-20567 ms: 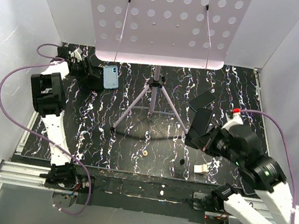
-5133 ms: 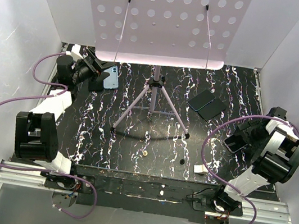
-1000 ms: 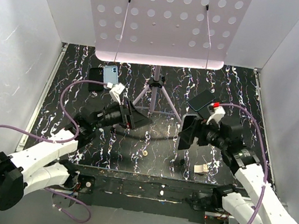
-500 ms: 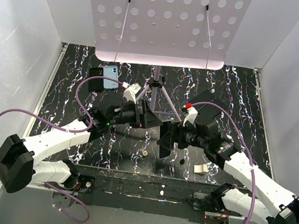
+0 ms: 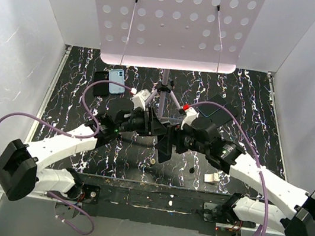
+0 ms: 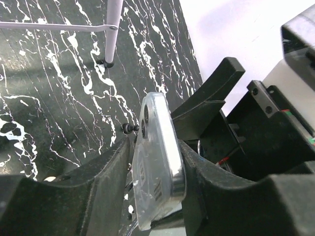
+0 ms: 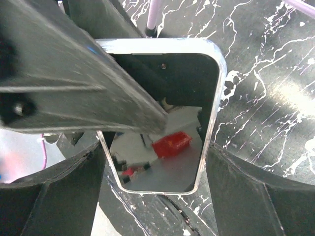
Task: Take the phone out of the phone case
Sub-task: Adjust the phone.
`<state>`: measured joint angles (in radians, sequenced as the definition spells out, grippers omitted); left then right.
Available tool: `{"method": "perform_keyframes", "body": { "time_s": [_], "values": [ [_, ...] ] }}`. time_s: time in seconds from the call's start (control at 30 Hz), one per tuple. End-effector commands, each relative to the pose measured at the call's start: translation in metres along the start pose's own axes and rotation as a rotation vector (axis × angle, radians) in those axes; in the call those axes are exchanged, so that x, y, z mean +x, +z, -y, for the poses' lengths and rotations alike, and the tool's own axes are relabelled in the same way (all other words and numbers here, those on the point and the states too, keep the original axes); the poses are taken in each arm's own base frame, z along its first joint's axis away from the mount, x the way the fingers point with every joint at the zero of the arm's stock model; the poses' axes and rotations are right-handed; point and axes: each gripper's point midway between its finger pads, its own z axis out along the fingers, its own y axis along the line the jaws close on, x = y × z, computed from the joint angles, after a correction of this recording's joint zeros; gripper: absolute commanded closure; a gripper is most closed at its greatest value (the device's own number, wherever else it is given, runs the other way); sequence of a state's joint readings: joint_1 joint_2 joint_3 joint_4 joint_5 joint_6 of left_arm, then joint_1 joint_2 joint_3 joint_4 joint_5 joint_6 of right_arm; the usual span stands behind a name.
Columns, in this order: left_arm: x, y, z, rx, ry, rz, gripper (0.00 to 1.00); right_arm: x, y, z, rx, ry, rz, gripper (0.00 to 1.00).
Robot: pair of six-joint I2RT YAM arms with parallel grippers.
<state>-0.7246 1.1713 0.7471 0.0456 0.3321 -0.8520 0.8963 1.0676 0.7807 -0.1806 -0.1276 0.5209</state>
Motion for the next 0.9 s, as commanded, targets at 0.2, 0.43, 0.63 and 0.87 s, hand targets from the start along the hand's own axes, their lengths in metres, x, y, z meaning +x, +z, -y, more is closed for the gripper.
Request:
{"method": "perform_keyframes", "body": {
  "time_s": [0.2,0.43,0.63,0.87],
  "values": [
    [-0.004,-0.014,0.014,0.018,0.148,-0.035,1.0,-0.038,-0.008,-0.02,0.037,-0.04,0.085,0.23],
    [-0.035,-0.063,0.032,0.265,0.225,0.014,1.0,-0.001,-0.03,-0.009,0.022,-0.051,-0.009,0.18],
    [-0.03,-0.074,0.055,0.502,0.192,-0.112,1.0,0.007,-0.053,-0.062,-0.403,-0.039,-0.049,0.27],
    [-0.026,-0.08,0.066,0.605,0.157,-0.144,1.0,0.005,-0.056,-0.075,-0.579,-0.008,-0.088,0.49]
  ]
}}
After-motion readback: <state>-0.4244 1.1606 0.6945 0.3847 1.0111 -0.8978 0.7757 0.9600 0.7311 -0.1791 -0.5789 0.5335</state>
